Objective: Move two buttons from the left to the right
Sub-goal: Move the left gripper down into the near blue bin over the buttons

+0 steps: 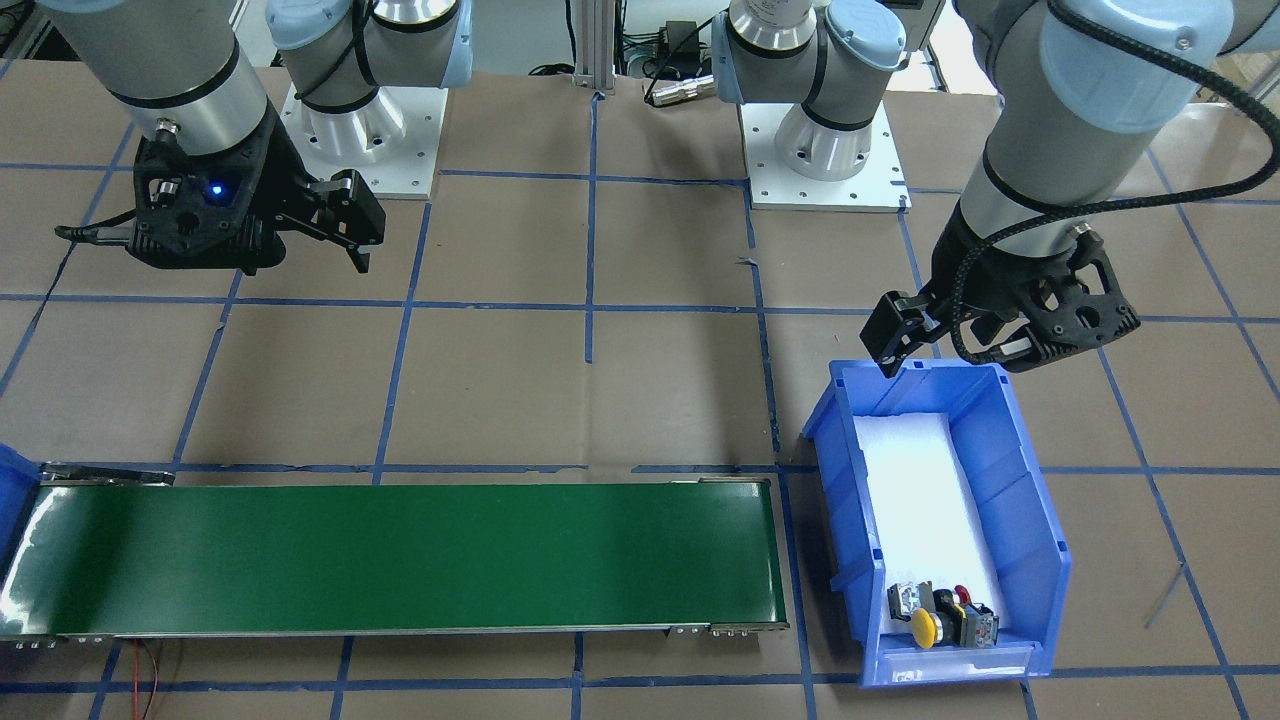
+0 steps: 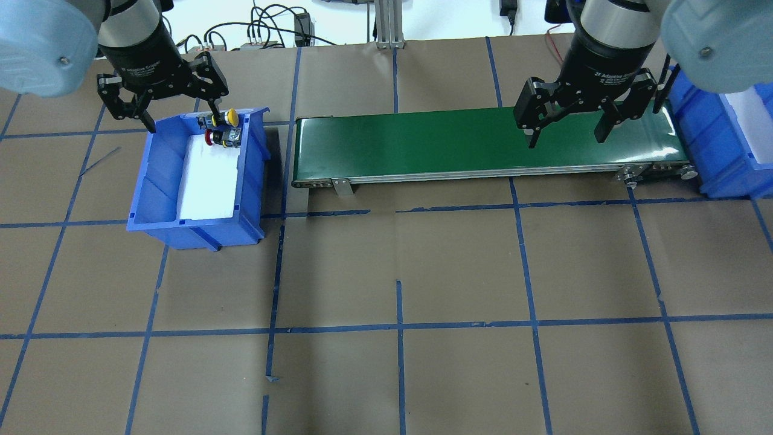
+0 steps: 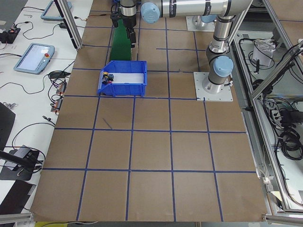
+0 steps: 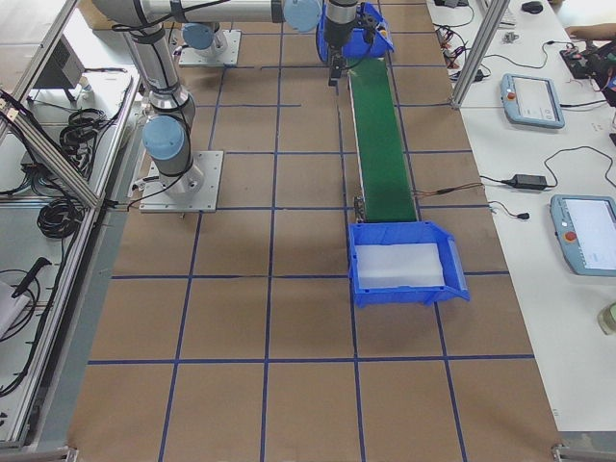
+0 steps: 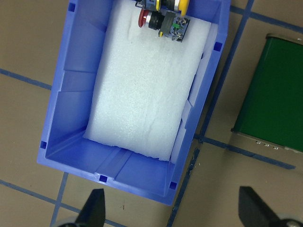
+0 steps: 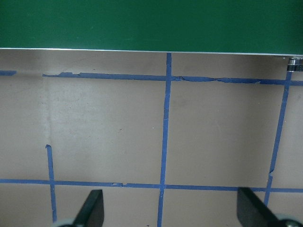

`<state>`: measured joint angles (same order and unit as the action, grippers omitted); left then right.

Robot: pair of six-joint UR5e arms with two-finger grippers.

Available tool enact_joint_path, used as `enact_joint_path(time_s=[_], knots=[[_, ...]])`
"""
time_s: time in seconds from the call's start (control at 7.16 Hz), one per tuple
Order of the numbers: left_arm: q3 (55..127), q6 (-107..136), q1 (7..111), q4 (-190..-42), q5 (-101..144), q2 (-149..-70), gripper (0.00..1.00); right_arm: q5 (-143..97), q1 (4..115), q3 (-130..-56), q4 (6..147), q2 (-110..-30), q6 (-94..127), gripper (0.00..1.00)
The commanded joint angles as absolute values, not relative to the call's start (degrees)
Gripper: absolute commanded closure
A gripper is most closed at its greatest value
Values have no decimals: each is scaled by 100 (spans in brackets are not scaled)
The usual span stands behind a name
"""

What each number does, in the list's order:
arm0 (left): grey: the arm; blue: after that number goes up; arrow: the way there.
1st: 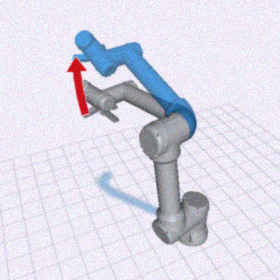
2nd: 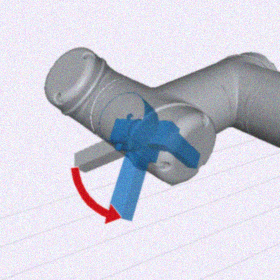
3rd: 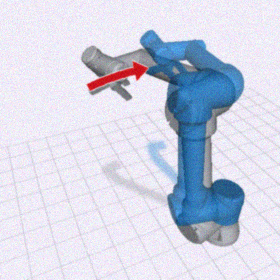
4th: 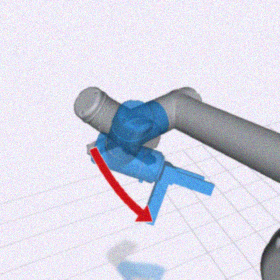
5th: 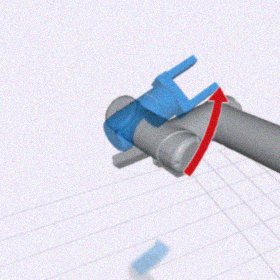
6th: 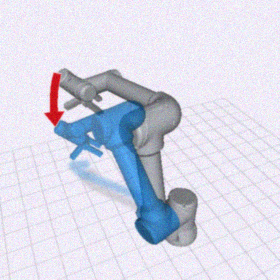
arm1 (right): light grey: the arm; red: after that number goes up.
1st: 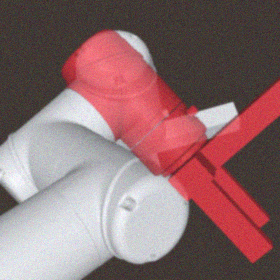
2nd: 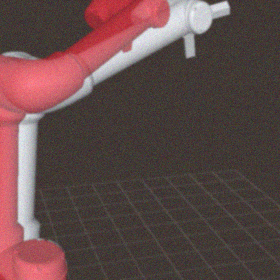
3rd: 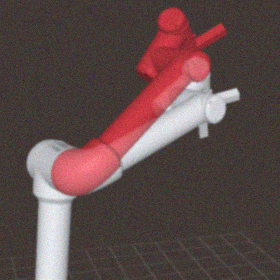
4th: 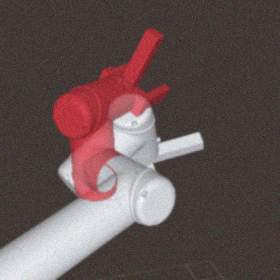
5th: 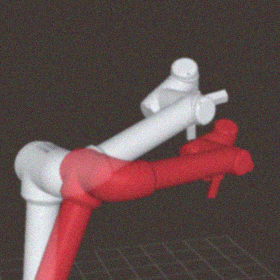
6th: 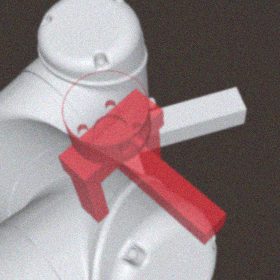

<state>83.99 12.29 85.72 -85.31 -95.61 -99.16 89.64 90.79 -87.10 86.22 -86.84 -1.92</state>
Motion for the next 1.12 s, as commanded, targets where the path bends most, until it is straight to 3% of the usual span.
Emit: enact_joint_path(time_s=[0.0, 0.56, 0.98], knots=[[8254, 485, 7801, -8098, -9475, -10341, 0, 8974, 9079, -8710, 8622, -8684, -202, 0], [7113, 439, 7637, -7461, -9149, -11924, 0, 8974, 9079, -8710, 8622, -8684, -202, 0], [6935, 344, 7829, -6816, -9141, -12522, 0, 8974, 9079, -8710, 8622, -8684, -202, 0]])
